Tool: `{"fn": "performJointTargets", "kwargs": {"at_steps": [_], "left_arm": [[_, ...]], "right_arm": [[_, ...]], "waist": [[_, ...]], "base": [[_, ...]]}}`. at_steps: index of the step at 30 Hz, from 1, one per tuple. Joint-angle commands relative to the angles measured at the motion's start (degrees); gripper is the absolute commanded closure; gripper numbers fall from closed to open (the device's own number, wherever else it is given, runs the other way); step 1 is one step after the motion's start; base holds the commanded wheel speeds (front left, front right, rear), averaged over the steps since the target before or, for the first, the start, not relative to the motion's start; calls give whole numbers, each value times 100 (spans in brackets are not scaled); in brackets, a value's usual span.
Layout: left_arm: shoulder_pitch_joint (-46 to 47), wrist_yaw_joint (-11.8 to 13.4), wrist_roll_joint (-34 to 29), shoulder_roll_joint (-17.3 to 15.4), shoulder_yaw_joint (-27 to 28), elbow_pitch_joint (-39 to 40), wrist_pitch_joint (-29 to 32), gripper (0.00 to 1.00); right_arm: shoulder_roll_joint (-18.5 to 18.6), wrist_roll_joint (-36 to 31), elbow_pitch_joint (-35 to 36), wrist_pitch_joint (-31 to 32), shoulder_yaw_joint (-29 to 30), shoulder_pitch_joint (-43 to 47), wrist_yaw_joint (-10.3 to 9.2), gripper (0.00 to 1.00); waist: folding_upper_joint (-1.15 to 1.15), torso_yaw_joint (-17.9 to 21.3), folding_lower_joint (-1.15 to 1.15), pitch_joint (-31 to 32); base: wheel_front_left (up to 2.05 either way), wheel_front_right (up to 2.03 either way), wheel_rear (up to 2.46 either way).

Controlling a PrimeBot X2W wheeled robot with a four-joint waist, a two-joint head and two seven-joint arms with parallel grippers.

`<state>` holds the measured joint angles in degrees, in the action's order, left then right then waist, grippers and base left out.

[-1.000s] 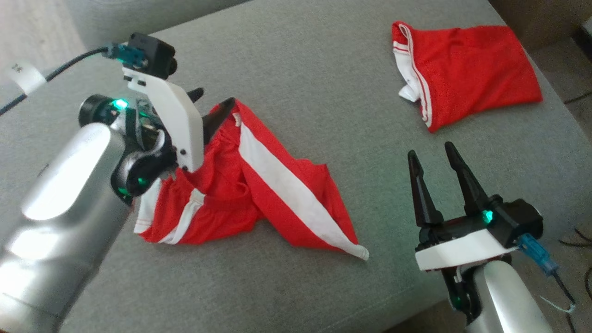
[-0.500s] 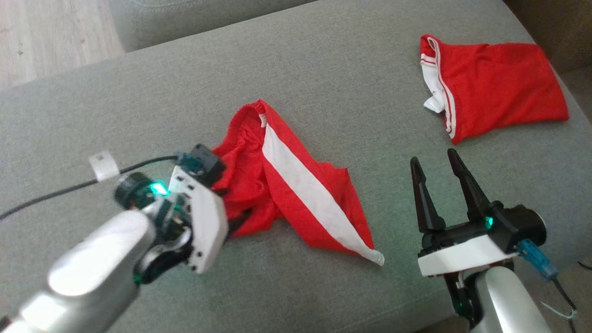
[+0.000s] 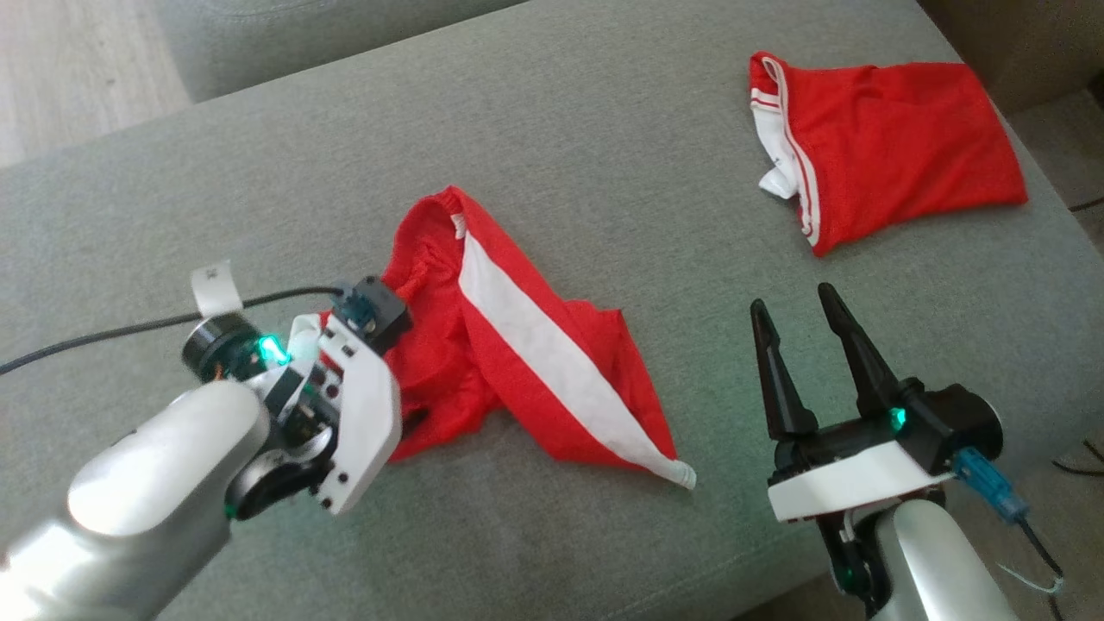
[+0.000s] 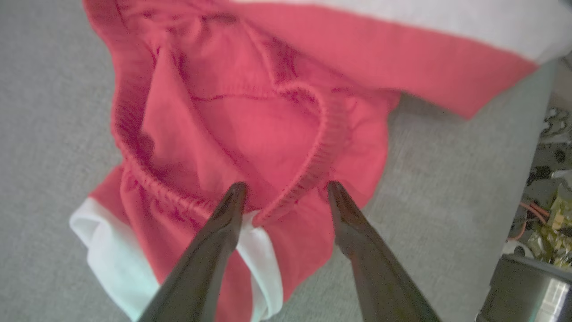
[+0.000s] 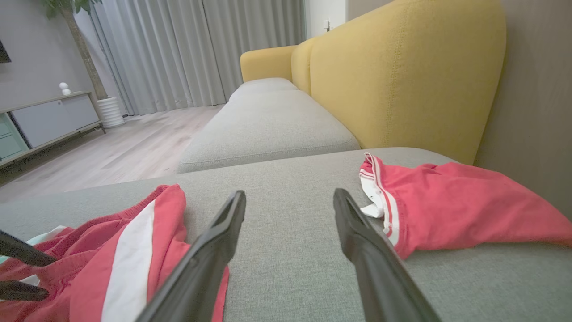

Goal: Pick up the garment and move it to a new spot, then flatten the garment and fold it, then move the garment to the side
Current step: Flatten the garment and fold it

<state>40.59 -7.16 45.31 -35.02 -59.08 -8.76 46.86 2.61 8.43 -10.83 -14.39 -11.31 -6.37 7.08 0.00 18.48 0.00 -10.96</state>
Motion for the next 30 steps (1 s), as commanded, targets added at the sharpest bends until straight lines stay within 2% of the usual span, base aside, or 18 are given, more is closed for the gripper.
{"fn": "performJointTargets", "kwargs": {"at_steps": [1,5,10,12,14,15,22,30], "left_arm": [[318,-28,39,-260,177,76,97,100],[268,-30,676,-184,283,147,191,100],[302,-21,2151,184,935,635,291,100],[370,23,2356,237,1077,738,306,100],[652,215,2707,424,1454,959,244,100],[652,215,2707,424,1454,959,244,100],[1167,742,2791,959,2062,874,-354,100],[1165,1071,2241,905,2203,500,-982,100]], "right_arm": [[27,40,155,-61,-153,-117,41,0],[27,78,150,-61,-162,-88,41,0],[27,97,145,-61,-163,-17,41,0],[27,117,158,-61,-160,-12,41,0],[27,168,198,-61,-164,-15,41,0],[27,168,198,-61,-164,-15,41,0],[27,207,209,-61,-178,-29,41,0],[27,132,218,-61,-8,34,41,0]], "waist": [[0,49,0,10],[0,112,0,51],[0,118,0,125],[0,117,0,136],[0,117,0,169],[0,117,0,169],[0,157,0,260],[0,110,0,300]], "base": [[0,0,0],[0,0,0],[0,0,0],[0,0,0],[0,0,0],[0,0,0],[0,0,0],[0,0,0]]}}
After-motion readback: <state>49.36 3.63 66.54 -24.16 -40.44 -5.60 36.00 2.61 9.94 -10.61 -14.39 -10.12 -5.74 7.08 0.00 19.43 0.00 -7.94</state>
